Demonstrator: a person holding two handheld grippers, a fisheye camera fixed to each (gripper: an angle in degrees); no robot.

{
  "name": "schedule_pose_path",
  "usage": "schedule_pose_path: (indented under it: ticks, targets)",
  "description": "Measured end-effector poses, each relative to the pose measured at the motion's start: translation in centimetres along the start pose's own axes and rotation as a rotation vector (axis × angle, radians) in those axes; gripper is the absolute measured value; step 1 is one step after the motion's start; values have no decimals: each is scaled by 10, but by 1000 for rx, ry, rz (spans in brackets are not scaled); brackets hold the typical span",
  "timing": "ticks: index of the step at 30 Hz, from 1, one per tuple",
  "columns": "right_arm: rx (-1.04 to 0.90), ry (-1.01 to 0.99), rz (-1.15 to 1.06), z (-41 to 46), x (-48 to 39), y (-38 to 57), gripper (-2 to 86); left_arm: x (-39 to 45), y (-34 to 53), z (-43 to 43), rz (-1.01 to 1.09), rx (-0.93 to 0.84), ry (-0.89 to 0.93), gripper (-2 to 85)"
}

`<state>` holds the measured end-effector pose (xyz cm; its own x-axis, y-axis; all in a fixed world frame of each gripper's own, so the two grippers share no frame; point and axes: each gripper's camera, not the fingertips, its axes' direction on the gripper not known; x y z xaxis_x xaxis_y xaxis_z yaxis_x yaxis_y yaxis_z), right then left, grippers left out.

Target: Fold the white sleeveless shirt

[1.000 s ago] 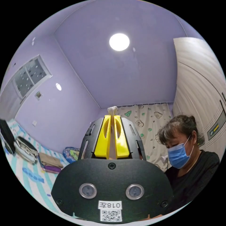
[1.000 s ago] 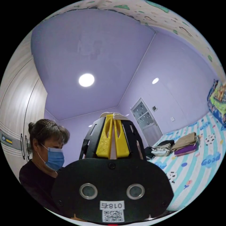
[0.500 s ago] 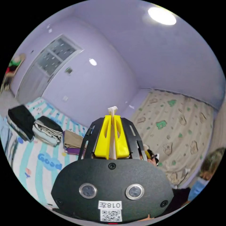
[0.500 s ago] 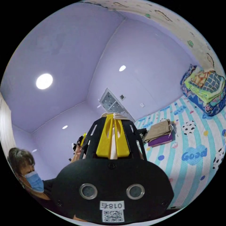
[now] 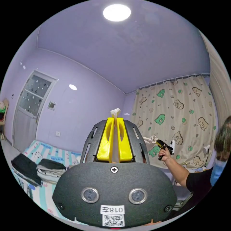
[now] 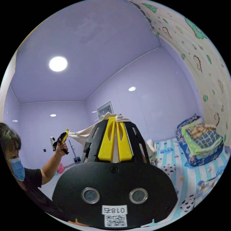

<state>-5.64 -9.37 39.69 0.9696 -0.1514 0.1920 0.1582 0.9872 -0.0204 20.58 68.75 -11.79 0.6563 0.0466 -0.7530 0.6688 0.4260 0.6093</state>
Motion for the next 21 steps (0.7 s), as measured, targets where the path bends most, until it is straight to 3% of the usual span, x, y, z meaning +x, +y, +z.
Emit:
schedule_pose_path:
  ticks: [4, 8, 13, 16, 21]
  targets:
    - [-150, 84, 154, -8, 53, 108, -10, -45, 136, -2, -124, -186, -7, -7]
    - [-263, 137, 445, -21, 113, 248, -9, -88, 279, -9, -316, -414, -63, -8]
    - [-381, 245, 742, -24, 163, 363, -9, -146, 455, -39, -733, -544, -169, -9]
    - [-417, 294, 826, -27, 180, 379, -9, -155, 504, -51, -870, -590, -239, -9]
    - [-423, 268, 812, -24, 195, 345, -9, -153, 514, -51, -902, -600, -240, -10]
